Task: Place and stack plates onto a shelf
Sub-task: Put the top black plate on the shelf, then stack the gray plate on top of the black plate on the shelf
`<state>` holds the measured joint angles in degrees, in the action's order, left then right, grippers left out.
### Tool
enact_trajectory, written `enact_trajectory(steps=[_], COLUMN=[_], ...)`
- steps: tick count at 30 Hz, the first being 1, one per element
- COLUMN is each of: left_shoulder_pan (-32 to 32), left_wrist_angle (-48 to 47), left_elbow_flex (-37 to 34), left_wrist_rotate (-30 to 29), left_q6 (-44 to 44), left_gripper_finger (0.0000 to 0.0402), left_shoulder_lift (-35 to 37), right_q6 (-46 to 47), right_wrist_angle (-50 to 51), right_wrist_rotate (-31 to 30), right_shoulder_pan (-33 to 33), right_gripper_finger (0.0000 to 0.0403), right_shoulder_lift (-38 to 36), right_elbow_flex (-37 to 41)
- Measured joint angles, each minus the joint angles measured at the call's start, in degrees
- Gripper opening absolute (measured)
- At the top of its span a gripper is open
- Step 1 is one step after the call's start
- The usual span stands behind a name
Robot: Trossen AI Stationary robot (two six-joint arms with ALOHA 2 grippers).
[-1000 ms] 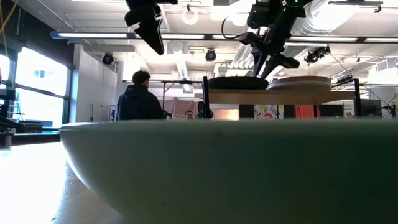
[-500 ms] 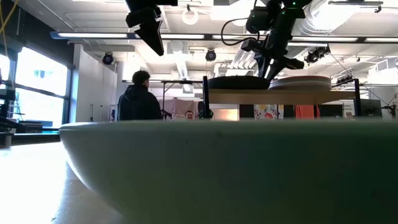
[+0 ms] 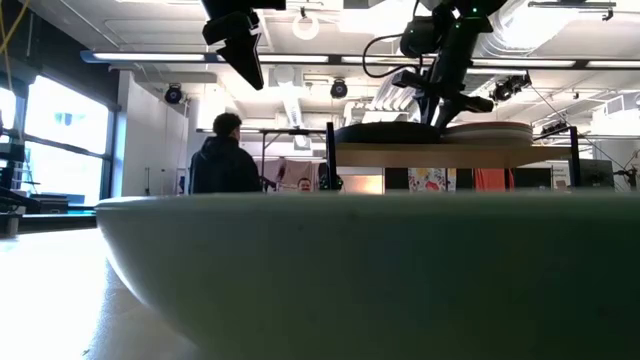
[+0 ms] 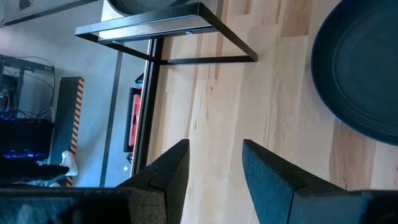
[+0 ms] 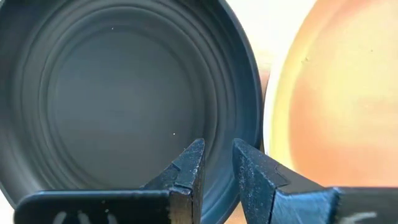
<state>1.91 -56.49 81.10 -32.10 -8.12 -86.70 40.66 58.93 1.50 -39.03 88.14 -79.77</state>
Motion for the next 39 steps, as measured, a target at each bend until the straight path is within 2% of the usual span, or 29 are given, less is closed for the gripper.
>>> enact_trajectory(steps=[5,10,14,17,19,26,32,39], left_shoulder_pan=[0.0,0.0,0.0,0.0,-0.04,0.15,0.17,0.2], left_wrist_angle=[0.0,-0.37,-0.88,-0.96,-1.56,-5.29,-5.9,-5.89], left_elbow_flex=[0.0,0.0,0.0,0.0,0.0,-0.01,-0.02,-0.02], left_wrist_rotate=[0.0,0.8,6.62,11.4,12.39,12.39,12.41,12.45], left_q6=[0.0,0.5,4.35,8.18,9.96,11.02,10.99,10.98], left_gripper_finger=[0.0136,0.0136,0.0136,0.0136,0.0136,0.0136,0.0135,0.0135], left_shoulder_lift=[0.0,0.0,0.0,0.0,0.0,0.0,0.0,-0.02], right_q6=[-2.0,-6.24,-6.68,-6.64,-5.83,-1.05,-0.07,3.26], right_wrist_angle=[-1.13,-0.73,2.42,6.28,9.39,15.81,16.06,14.99], right_wrist_rotate=[1.07,8.34,14.76,18.73,19.58,15.85,10.57,7.29], right_shoulder_pan=[0.0,0.12,2.11,5.79,9.38,25.37,39.47,51.84], right_gripper_finger=[0.0076,0.0076,0.0076,0.0076,0.0076,0.0076,0.0076,0.0076], right_shoulder_lift=[-0.12,-1.66,-3.45,-4.95,-6.06,-8.77,-8.63,-8.52], right_elbow_flex=[0.0,-1.57,-4.8,-6.9,-7.92,-8.55,-8.22,-1.2])
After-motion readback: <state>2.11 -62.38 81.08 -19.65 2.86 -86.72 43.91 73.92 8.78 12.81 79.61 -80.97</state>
